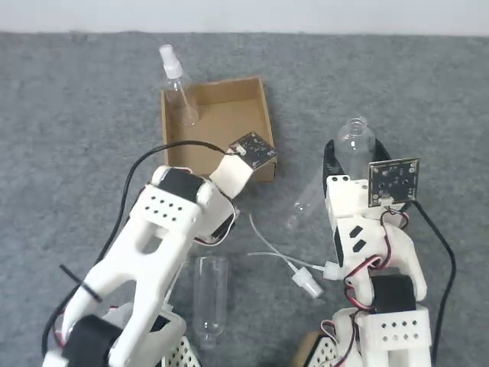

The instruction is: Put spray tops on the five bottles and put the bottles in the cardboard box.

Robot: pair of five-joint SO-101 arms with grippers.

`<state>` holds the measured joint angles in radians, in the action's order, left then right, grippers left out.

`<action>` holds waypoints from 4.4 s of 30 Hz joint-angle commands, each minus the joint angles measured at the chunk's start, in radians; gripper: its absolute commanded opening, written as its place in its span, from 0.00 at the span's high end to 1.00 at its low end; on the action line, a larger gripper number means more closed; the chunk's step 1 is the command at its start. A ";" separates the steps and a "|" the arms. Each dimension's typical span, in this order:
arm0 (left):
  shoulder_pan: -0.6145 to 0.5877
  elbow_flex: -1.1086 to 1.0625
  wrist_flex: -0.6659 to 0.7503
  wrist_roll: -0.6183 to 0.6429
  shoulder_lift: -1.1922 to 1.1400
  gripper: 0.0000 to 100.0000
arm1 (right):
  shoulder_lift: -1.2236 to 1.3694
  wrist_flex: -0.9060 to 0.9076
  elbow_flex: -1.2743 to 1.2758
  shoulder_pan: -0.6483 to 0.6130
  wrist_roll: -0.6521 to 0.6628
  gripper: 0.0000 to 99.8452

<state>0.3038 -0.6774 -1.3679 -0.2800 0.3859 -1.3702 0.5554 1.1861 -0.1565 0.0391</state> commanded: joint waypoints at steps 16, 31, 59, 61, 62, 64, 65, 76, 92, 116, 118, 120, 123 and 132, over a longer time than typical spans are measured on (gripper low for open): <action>-0.005 -0.114 0.054 0.086 0.373 0.99 | -0.022 -0.024 -0.014 -0.010 0.011 0.91; -0.035 -0.188 0.110 0.164 0.614 0.99 | -0.033 -0.047 0.018 -0.093 0.018 0.91; -0.245 -0.341 0.232 0.307 1.056 0.99 | -0.031 -0.053 0.069 -0.332 0.163 0.91; -0.267 -0.369 0.259 0.307 1.085 0.99 | -0.031 -0.053 0.069 -0.335 0.163 0.91; -0.273 -0.383 0.273 0.307 1.100 0.99 | -0.031 -0.053 0.069 -0.335 0.163 0.91; -0.279 -0.406 0.292 0.319 1.134 0.99 | -0.025 -0.054 0.069 -0.335 0.163 0.91; -0.282 -0.414 0.296 0.333 1.152 0.99 | -0.024 -0.054 0.069 -0.335 0.166 0.91; -0.282 -0.446 0.288 0.364 1.280 0.99 | -0.031 -0.056 0.103 -0.449 0.175 0.91; -0.282 -0.449 0.288 0.512 1.363 0.94 | -0.022 -0.056 0.107 -0.476 0.173 0.90; -0.368 -0.440 0.456 0.671 1.439 0.94 | -0.022 -0.285 0.256 -0.536 0.175 0.90; -0.370 -0.440 0.486 0.671 1.439 0.94 | -0.022 -0.285 0.256 -0.536 0.175 0.90; -0.370 -0.435 0.516 0.669 1.439 0.94 | -0.022 -0.285 0.258 -0.536 0.175 0.90; -0.370 -0.414 0.526 0.669 1.439 0.94 | -0.022 -0.285 0.258 -0.536 0.175 0.90; -0.371 -0.387 0.523 0.723 1.439 0.96 | -0.022 -0.280 0.259 -0.575 0.175 0.90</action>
<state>-0.0629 -1.1254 -0.8707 0.3890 1.8052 -1.3748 0.2961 1.4546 -0.6874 0.2018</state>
